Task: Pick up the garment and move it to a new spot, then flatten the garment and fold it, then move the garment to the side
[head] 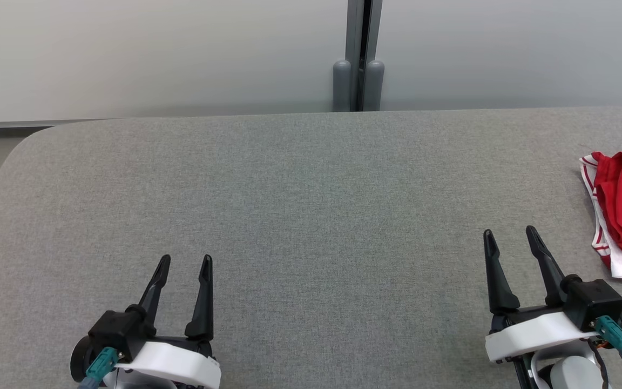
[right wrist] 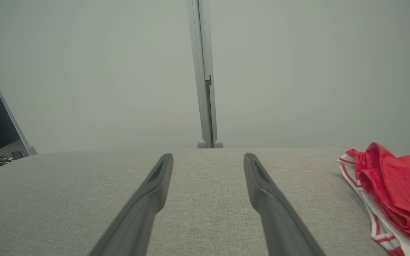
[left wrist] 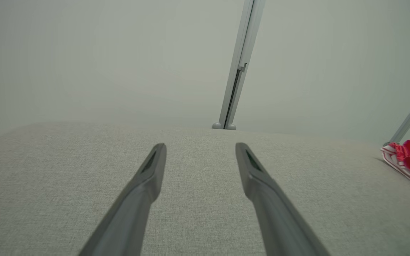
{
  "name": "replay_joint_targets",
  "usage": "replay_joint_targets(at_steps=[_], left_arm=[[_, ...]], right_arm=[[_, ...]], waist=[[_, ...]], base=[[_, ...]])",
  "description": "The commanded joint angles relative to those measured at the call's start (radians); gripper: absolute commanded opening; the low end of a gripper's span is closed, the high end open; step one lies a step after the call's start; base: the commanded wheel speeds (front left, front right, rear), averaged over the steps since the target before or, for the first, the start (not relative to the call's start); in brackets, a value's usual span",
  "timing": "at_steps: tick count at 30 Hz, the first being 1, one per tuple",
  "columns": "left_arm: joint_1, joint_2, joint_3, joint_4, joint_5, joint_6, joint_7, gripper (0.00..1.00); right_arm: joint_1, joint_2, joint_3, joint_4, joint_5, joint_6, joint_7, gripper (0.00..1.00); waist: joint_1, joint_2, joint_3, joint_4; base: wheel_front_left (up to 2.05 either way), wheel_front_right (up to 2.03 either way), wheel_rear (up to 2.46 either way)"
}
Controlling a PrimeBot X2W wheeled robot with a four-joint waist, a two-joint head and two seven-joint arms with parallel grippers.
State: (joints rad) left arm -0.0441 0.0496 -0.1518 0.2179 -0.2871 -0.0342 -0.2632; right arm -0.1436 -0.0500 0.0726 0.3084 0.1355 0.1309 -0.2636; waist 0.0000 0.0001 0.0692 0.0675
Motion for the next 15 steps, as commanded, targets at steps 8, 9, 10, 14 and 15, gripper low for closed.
replay_joint_targets(at_steps=[8, 9, 10, 14, 15], left_arm=[[0.002, 0.003, 0.002, 0.017, -0.022, -0.009, -0.001, 1.00], [0.002, 0.003, 0.001, 0.018, -0.026, -0.007, -0.001, 1.00], [0.003, 0.003, 0.000, 0.018, -0.030, -0.007, -0.001, 1.00], [0.006, 0.003, 0.000, 0.019, -0.036, -0.008, -0.001, 1.00], [0.007, 0.003, 0.000, 0.020, -0.039, -0.008, -0.001, 1.00]], right_arm=[[0.008, -0.002, -0.010, -0.005, 0.012, 0.000, -0.001, 1.00], [0.007, -0.002, -0.010, -0.004, 0.011, 0.000, -0.001, 1.00], [0.006, -0.002, -0.010, -0.004, 0.011, 0.000, -0.001, 1.00], [0.008, -0.002, -0.009, -0.001, 0.009, 0.000, -0.001, 1.00], [0.009, -0.002, -0.009, 0.001, 0.008, 0.000, -0.001, 1.00]], waist=[[0.0000, -0.0001, -0.007, -0.003], [0.0000, -0.0001, -0.008, -0.004], [0.0000, -0.0001, -0.009, -0.004], [0.0000, -0.0001, -0.014, -0.004], [0.0000, -0.0001, -0.016, -0.004]], base=[[0.00, 0.00, 0.00], [0.00, 0.00, 0.00], [0.00, 0.00, 0.00], [0.00, 0.00, 0.00], [0.00, 0.00, 0.00]])
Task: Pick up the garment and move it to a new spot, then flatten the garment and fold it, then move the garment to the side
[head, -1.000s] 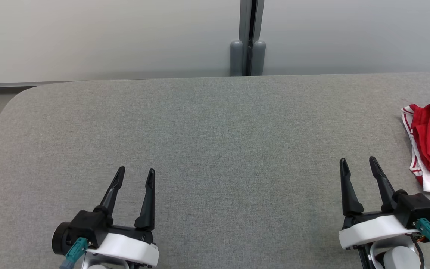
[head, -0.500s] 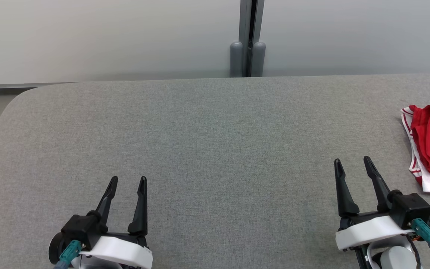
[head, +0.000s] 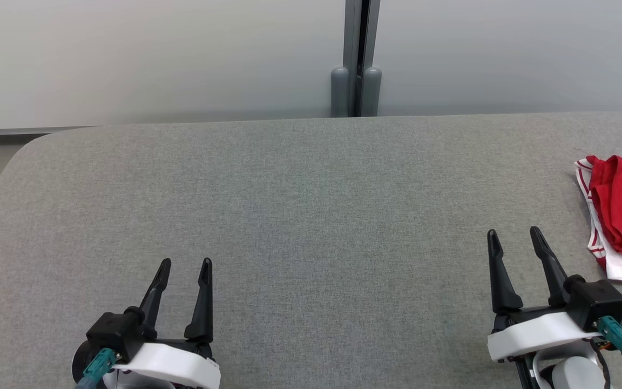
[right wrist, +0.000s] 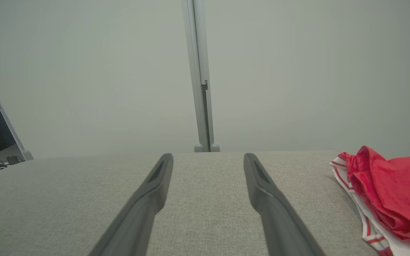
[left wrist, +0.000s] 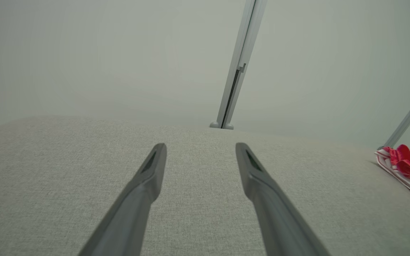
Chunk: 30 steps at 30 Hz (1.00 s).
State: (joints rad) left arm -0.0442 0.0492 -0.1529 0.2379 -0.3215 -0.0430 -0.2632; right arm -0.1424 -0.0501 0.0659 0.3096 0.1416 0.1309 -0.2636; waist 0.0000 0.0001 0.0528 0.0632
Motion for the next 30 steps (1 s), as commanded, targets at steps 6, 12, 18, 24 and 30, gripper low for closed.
replay_joint_targets(at_steps=[6, 12, 18, 24, 30], left_arm=[[0.010, -0.002, 0.002, 0.023, -0.035, 0.000, 0.001, 0.00], [0.014, 0.000, 0.015, 0.028, -0.128, -0.006, 0.024, 0.00], [0.005, 0.004, 0.032, 0.028, -0.232, -0.013, 0.050, 0.00], [-0.003, 0.007, 0.048, 0.027, -0.327, -0.020, 0.075, 0.00], [-0.009, 0.010, 0.063, 0.025, -0.415, -0.026, 0.098, 0.00]], right_arm=[[0.015, 0.002, 0.003, 0.023, 0.003, 0.000, 0.001, 0.00], [0.022, 0.002, -0.011, 0.029, 0.107, 0.000, 0.031, 0.00], [0.024, 0.002, -0.025, 0.019, 0.223, 0.000, 0.059, 0.00], [0.025, 0.001, -0.038, 0.010, 0.331, 0.000, 0.086, 0.00], [0.025, 0.001, -0.050, 0.002, 0.431, 0.000, 0.112, 0.00]], waist=[[0.0000, -0.0001, -0.003, 0.000], [0.0000, -0.0001, -0.005, -0.003], [0.0000, -0.0001, -0.007, -0.006], [0.0000, -0.0001, -0.010, -0.009], [0.0000, -0.0001, -0.012, -0.012]], base=[[0.00, 0.00, 0.00], [0.00, 0.00, 0.00], [0.00, 0.00, 0.00], [0.00, 0.00, 0.00], [0.00, 0.00, 0.00]])
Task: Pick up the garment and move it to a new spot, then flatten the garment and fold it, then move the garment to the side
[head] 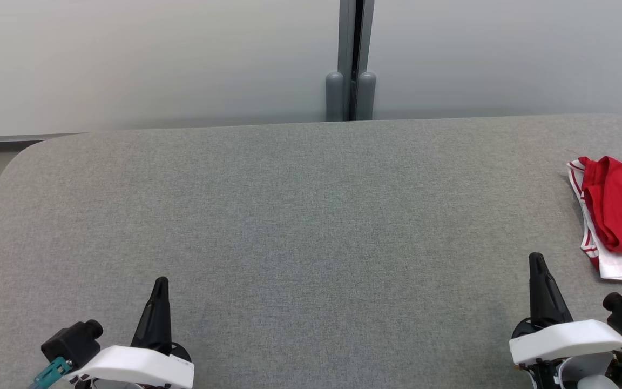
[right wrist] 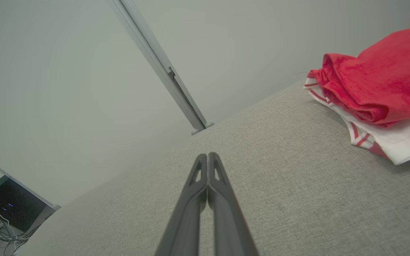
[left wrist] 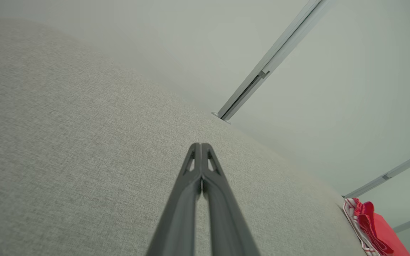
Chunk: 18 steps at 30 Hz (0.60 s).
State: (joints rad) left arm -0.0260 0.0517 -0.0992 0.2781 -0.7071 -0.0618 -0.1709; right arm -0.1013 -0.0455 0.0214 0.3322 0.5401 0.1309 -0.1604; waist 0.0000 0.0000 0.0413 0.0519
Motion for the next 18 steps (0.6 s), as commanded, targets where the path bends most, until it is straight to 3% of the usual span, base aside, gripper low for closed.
replay_joint_targets(at_steps=[1, 18], left_arm=[[-0.028, 0.008, 0.012, -0.016, -0.043, -0.009, 0.010, 0.00], [-0.042, 0.013, 0.051, -0.022, -0.248, -0.023, 0.066, 0.00]], right_arm=[[-0.016, -0.003, -0.007, -0.021, 0.048, 0.000, 0.013, 0.00], [-0.015, -0.004, -0.037, -0.038, 0.283, 0.000, 0.073, 0.00]], waist=[[0.0000, 0.0000, -0.001, -0.001], [0.0000, 0.0000, -0.007, -0.009]], base=[[0.00, 0.00, 0.00], [0.00, 0.00, 0.00]])
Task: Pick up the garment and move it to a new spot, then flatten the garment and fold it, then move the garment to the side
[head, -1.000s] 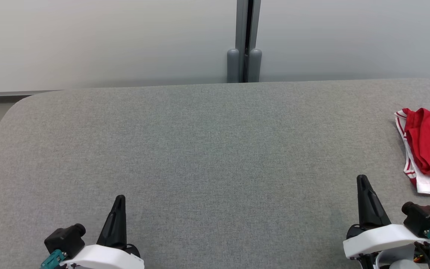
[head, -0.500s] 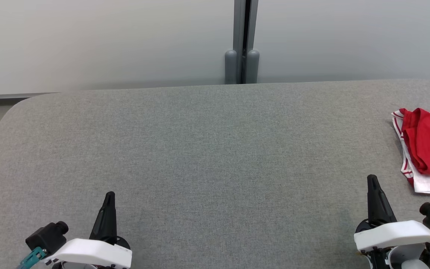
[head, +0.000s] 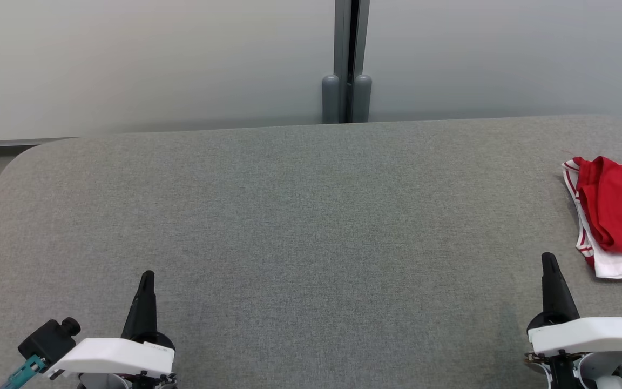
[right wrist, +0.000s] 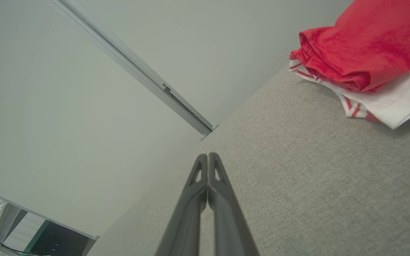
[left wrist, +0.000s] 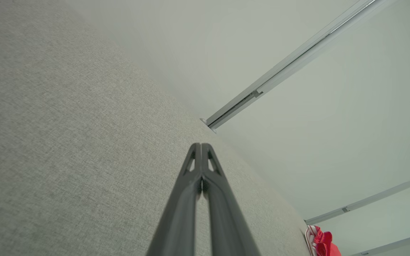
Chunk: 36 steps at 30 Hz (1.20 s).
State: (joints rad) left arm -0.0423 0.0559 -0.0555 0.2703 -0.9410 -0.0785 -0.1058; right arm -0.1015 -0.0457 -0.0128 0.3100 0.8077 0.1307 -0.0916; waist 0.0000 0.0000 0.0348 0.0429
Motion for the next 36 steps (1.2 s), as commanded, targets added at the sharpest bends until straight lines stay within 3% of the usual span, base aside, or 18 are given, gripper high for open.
replay_joint_targets(at_steps=[1, 36], left_arm=[[-0.026, 0.009, 0.009, -0.015, -0.026, -0.007, 0.004, 0.00], [-0.051, 0.012, 0.083, -0.023, -0.372, -0.032, 0.108, 0.00]], right_arm=[[-0.015, -0.004, -0.005, -0.017, 0.029, 0.000, 0.008, 0.00], [-0.013, -0.006, -0.057, -0.044, 0.434, 0.000, 0.113, 0.00]], waist=[[0.0000, 0.0000, 0.000, 0.000], [0.0000, 0.0000, -0.014, -0.019]], base=[[0.00, 0.00, 0.00], [0.00, 0.00, 0.00]])
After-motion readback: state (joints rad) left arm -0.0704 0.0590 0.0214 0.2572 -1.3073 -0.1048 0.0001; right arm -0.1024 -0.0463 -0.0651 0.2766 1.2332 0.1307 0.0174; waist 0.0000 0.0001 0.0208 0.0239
